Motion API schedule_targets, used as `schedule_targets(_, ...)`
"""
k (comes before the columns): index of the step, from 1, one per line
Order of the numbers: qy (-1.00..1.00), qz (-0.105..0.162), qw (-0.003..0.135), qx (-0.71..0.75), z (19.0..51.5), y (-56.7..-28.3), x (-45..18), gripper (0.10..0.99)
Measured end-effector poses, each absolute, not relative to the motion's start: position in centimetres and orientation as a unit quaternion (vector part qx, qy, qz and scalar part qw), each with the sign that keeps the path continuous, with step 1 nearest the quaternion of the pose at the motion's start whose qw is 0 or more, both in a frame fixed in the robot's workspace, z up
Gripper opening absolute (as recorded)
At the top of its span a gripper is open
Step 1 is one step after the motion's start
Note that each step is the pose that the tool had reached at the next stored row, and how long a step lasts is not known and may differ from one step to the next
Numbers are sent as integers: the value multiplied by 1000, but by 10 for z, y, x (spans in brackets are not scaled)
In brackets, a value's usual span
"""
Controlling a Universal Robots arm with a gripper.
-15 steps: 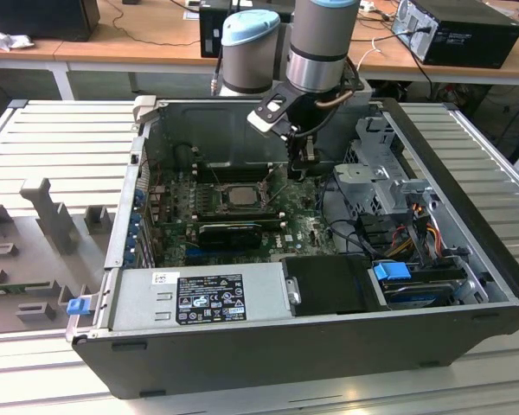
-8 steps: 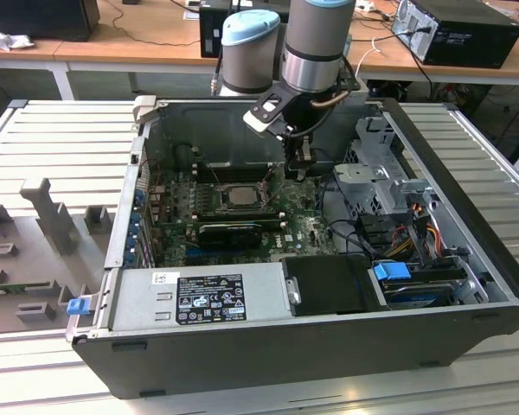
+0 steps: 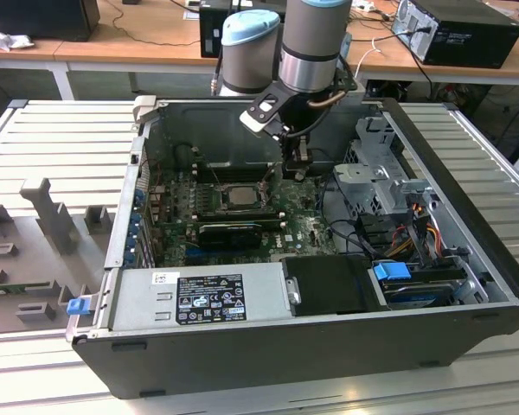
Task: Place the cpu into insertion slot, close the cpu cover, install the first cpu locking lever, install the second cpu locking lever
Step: 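Close the cpu cover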
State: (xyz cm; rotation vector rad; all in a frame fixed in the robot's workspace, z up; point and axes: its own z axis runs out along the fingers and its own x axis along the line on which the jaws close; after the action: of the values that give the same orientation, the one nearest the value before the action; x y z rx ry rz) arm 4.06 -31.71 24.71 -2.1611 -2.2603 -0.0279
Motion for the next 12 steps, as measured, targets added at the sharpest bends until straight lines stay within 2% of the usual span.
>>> schedule_targets(12, -723, -9, 7, -691, 247, -317, 32, 106)
